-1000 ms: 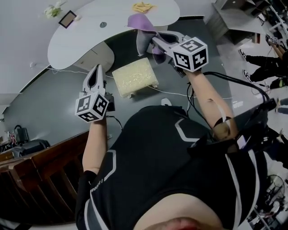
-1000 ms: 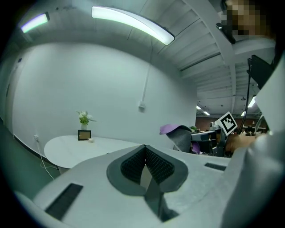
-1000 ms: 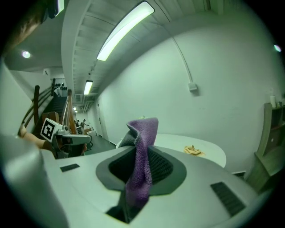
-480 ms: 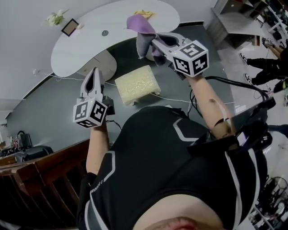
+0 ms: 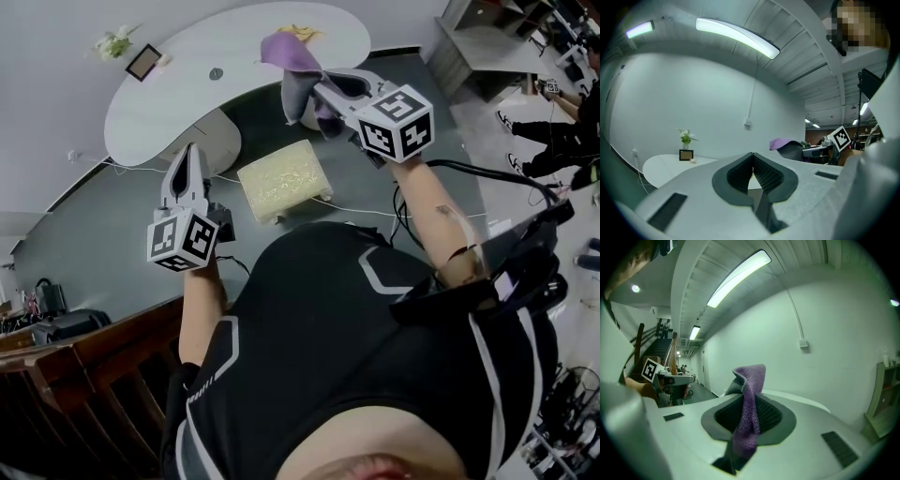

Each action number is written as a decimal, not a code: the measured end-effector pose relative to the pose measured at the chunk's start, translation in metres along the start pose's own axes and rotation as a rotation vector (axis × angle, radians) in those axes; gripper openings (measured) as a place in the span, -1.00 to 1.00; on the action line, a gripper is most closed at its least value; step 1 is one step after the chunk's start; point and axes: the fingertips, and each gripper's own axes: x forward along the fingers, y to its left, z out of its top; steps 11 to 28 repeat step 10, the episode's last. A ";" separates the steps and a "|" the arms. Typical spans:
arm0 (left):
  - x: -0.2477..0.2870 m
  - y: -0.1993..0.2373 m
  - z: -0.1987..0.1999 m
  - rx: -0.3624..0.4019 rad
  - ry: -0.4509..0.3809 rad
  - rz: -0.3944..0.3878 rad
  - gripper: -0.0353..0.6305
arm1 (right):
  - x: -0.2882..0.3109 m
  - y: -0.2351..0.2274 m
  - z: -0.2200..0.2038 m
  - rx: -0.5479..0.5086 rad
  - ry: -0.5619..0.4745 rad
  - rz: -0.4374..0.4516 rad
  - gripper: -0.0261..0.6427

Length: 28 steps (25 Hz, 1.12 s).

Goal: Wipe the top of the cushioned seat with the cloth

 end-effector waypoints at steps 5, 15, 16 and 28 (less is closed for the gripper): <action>0.001 0.001 0.000 -0.001 0.007 0.010 -0.88 | -0.001 0.001 -0.001 0.011 0.006 0.001 -0.69; -0.002 0.006 -0.005 0.001 0.031 0.046 -0.88 | -0.002 -0.002 -0.006 0.034 0.014 -0.013 -0.68; -0.002 0.006 -0.005 0.001 0.031 0.046 -0.88 | -0.002 -0.002 -0.006 0.034 0.014 -0.013 -0.68; -0.002 0.006 -0.005 0.001 0.031 0.046 -0.88 | -0.002 -0.002 -0.006 0.034 0.014 -0.013 -0.68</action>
